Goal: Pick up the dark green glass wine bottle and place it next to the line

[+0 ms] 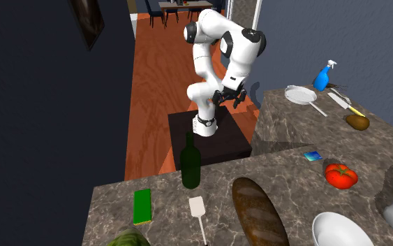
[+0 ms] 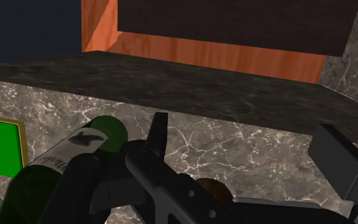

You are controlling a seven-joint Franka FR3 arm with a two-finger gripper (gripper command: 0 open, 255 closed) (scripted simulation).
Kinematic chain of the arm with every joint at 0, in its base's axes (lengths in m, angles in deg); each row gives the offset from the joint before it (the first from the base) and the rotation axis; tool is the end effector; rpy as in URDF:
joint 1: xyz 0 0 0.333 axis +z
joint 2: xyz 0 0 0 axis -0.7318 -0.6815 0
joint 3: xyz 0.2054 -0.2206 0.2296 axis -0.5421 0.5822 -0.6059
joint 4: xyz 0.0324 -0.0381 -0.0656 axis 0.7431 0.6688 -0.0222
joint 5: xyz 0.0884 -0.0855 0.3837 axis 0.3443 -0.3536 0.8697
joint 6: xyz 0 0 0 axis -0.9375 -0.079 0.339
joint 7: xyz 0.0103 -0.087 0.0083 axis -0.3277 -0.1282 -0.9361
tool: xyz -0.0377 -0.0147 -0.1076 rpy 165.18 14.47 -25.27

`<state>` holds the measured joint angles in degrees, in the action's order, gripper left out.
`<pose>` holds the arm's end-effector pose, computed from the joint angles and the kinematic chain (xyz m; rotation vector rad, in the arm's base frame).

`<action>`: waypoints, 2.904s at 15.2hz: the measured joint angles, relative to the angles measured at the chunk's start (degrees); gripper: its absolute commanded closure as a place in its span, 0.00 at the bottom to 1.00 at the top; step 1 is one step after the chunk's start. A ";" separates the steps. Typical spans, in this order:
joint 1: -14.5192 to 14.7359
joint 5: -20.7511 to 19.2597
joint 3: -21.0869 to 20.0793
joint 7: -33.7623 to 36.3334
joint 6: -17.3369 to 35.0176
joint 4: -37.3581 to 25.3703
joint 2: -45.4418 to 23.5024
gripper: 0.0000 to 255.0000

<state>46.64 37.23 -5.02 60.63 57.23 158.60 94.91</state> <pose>0.2763 0.0136 0.6033 3.0295 0.0558 -0.2067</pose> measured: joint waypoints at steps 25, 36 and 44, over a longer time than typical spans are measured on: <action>-3.56 1.07 23.10 -28.50 14.46 -24.90 -26.09 0.00; -3.62 1.13 23.33 -28.67 18.76 -20.91 -26.35 0.00; -3.62 1.13 23.33 -28.66 18.77 -20.94 -26.35 1.00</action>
<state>43.03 38.37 18.31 31.96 76.00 137.67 68.56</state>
